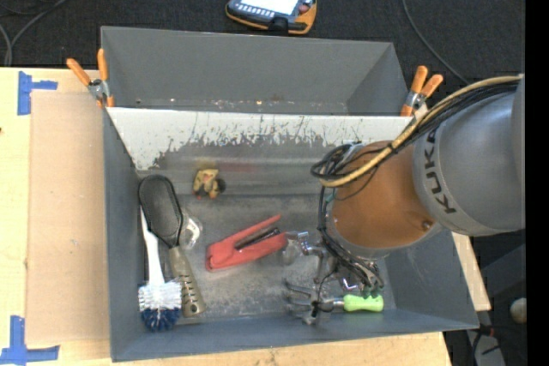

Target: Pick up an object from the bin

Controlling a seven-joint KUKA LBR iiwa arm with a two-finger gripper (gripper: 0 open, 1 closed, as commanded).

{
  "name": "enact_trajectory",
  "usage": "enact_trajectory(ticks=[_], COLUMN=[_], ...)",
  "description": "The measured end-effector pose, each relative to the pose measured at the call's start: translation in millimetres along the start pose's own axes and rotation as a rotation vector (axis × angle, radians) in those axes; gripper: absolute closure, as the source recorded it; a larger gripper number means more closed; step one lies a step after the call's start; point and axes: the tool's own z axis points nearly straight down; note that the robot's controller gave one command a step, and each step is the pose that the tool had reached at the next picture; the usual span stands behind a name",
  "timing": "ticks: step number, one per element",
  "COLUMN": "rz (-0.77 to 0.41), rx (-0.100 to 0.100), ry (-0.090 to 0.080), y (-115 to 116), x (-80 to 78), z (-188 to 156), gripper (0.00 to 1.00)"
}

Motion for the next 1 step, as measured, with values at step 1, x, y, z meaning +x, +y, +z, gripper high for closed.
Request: enact_trajectory(ticks=[1], rz=[-0.256], rx=[0.021], ry=[-0.041], y=[-73.8], x=[18.6], z=[25.3], gripper=[0.0])
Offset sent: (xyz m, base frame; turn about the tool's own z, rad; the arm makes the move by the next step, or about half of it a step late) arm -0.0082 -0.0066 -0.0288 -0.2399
